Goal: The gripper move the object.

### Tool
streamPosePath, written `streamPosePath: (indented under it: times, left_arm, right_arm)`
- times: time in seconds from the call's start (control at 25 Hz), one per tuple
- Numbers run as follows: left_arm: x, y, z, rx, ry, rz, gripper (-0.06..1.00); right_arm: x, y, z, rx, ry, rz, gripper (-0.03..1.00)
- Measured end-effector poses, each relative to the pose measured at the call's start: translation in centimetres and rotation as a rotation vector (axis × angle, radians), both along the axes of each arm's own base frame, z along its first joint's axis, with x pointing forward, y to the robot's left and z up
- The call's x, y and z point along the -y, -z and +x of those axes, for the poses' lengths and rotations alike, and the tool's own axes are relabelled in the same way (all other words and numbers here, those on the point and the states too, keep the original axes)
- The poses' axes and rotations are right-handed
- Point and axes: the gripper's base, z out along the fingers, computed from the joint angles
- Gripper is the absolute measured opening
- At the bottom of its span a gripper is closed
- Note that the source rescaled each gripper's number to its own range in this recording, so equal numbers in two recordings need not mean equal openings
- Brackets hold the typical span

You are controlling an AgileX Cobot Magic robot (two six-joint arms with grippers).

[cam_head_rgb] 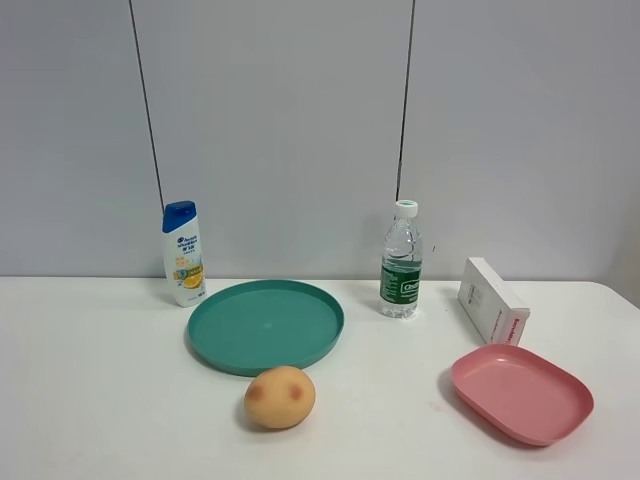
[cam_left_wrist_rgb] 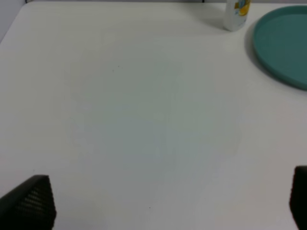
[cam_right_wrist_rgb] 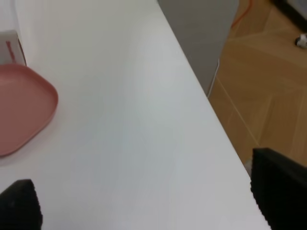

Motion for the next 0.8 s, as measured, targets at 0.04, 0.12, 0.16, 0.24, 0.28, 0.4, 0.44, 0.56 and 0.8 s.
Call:
streamPosePath:
  times: [0.04, 0.12, 0.16, 0.24, 0.28, 0.4, 0.44, 0.56, 0.8]
  left_arm:
    - [0.0, 0.0, 0.0, 0.0, 0.0, 0.0, 1.0]
    - [0.0, 0.0, 0.0, 0.0, 0.0, 0.0, 1.0]
    - [0.0, 0.0, 0.0, 0.0, 0.0, 0.0, 1.0]
    - [0.0, 0.0, 0.0, 0.0, 0.0, 0.0, 1.0]
    - [0.0, 0.0, 0.0, 0.0, 0.0, 0.0, 1.0]
    - [0.0, 0.0, 0.0, 0.0, 0.0, 0.0, 1.0]
    - [0.0, 0.0, 0.0, 0.0, 0.0, 0.0, 1.0]
    - [0.0, 0.0, 0.0, 0.0, 0.0, 0.0, 1.0]
    - [0.0, 0.0, 0.0, 0.0, 0.0, 0.0, 1.0]
  right_arm:
    - [-0.04, 0.01, -0.21, 0.012, 0.0, -0.002, 0.84]
    - [-0.06, 0.01, -0.28, 0.017, 0.0, -0.003, 0.84]
    - [-0.06, 0.01, -0.28, 0.017, 0.0, -0.003, 0.84]
    - [-0.06, 0.01, -0.28, 0.017, 0.0, -0.003, 0.84]
    - [-0.06, 0.01, -0.28, 0.017, 0.0, -0.003, 0.84]
    - [-0.06, 0.01, -0.28, 0.017, 0.0, -0.003, 0.84]
    - [-0.06, 0.01, -0.28, 0.017, 0.0, -0.003, 0.84]
    - [-0.06, 0.01, -0.28, 0.017, 0.0, -0.003, 0.84]
    - [-0.06, 0.01, -0.28, 0.017, 0.0, -0.003, 0.84]
